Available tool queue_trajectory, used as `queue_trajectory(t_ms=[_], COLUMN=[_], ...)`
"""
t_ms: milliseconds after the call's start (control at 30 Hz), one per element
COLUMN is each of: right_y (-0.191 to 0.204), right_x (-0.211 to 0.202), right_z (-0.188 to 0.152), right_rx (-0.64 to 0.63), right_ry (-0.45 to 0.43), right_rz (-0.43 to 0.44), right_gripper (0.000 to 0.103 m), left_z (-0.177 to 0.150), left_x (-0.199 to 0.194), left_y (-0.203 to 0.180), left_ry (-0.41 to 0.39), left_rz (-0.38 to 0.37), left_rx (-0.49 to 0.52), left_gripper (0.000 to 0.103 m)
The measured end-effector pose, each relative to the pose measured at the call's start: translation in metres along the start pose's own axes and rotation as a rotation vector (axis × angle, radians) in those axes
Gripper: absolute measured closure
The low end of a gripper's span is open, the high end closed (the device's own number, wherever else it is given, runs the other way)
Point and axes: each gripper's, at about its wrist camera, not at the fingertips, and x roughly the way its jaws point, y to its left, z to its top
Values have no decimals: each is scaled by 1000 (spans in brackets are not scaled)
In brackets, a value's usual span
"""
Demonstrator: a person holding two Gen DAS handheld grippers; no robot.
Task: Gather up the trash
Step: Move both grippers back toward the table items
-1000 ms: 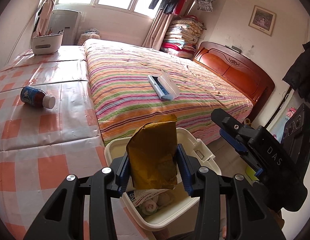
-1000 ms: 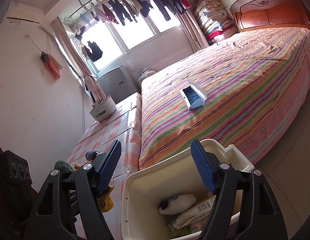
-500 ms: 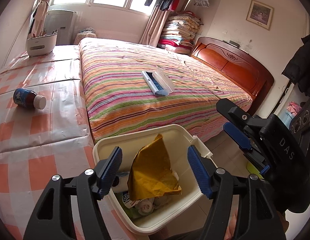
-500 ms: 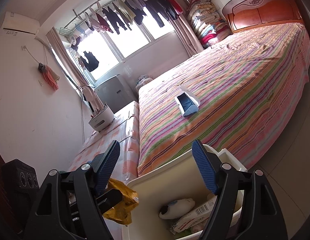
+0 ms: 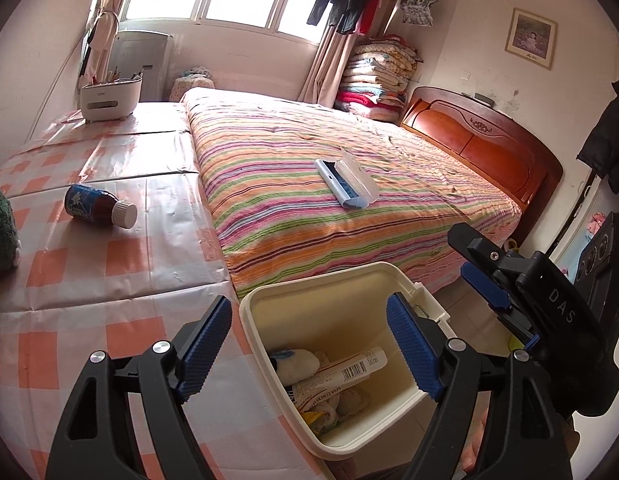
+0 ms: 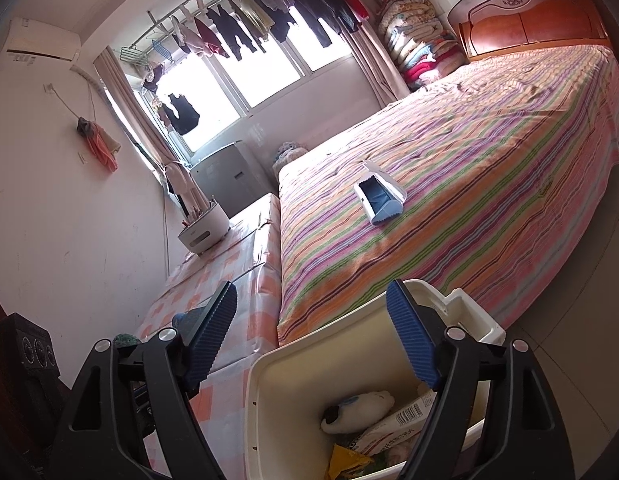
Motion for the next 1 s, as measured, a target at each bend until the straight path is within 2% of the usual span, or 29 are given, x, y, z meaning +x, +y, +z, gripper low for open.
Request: queue_trajectory(t_ms=[400, 800, 900, 1000], right_y=[30, 83, 95, 104], right_x=[21, 47, 52, 56], right_z=[-14, -38, -43, -49], right_rx=[-63, -150, -163, -173], right_ry=[67, 152, 171, 190], right_rz=[36, 127, 147, 170], right_gripper=[26, 26, 26, 26], left_z=[2, -2, -2, 1], left_x=[-29, -81, -97, -115], left_y=[66, 166, 191, 211], left_ry=[-28, -33, -14, 6], left_rz=[93, 200, 210, 214], left_rx=[-98, -256, -231, -136], left_gripper=[26, 26, 26, 26])
